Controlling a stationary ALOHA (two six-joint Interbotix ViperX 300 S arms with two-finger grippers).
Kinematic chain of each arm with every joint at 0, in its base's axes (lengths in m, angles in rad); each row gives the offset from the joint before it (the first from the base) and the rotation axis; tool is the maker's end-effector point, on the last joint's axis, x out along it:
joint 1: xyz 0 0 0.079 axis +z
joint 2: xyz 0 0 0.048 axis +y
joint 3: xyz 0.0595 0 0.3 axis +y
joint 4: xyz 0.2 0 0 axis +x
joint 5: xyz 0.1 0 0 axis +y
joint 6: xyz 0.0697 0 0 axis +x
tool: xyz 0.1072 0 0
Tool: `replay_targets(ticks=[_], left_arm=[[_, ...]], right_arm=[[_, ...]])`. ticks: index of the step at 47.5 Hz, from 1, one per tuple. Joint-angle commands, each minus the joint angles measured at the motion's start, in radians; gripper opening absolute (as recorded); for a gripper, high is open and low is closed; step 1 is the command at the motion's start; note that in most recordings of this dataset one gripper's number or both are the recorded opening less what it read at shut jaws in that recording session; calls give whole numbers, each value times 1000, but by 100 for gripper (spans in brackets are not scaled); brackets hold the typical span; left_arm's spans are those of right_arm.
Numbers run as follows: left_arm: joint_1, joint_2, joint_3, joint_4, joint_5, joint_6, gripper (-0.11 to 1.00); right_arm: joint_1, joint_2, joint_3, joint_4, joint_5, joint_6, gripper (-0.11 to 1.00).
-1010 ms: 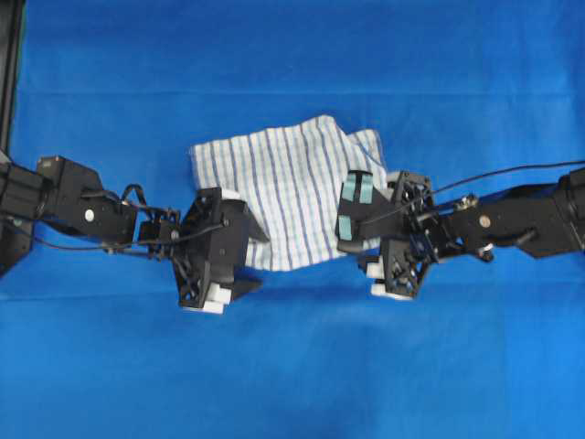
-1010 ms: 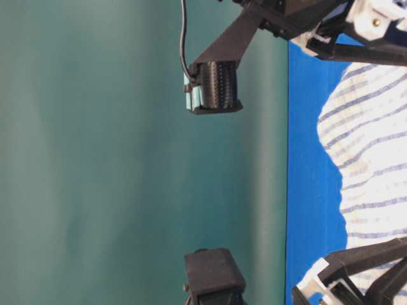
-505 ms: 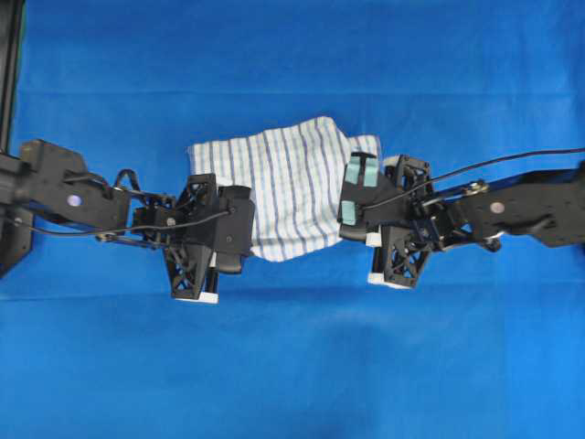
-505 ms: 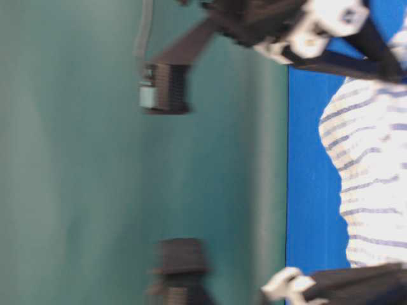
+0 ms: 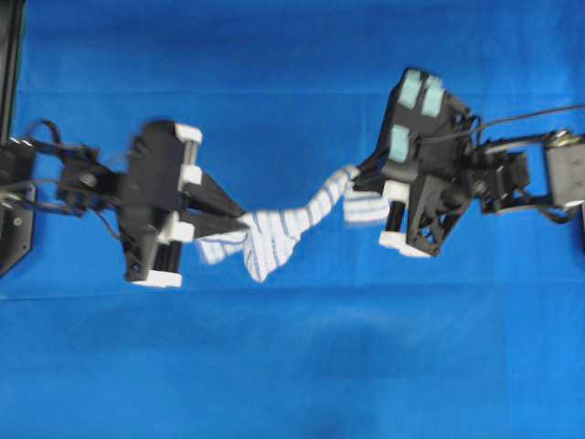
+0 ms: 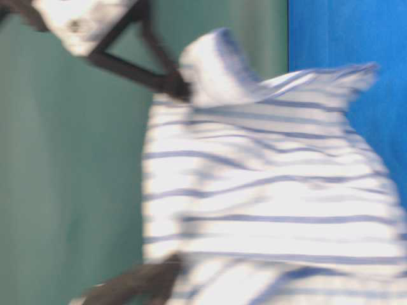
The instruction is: Lift the towel with both arms.
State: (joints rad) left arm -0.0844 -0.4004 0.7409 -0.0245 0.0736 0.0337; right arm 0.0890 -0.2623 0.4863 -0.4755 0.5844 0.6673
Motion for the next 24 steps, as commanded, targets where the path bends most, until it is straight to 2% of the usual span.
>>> replay_targets(ticks=[1,13,24], left_arm=[[14,-72,-60,-2,35,0,3],[55,-176,-183,0,164,5,3],[75,-209,-311,2,290,9,3]], right_arm=[[0,-51,-67,-3,21,-18,4],[3,-97,-224,-3,94,-126,4],[26,-101,-362,-3,161,-207,4]])
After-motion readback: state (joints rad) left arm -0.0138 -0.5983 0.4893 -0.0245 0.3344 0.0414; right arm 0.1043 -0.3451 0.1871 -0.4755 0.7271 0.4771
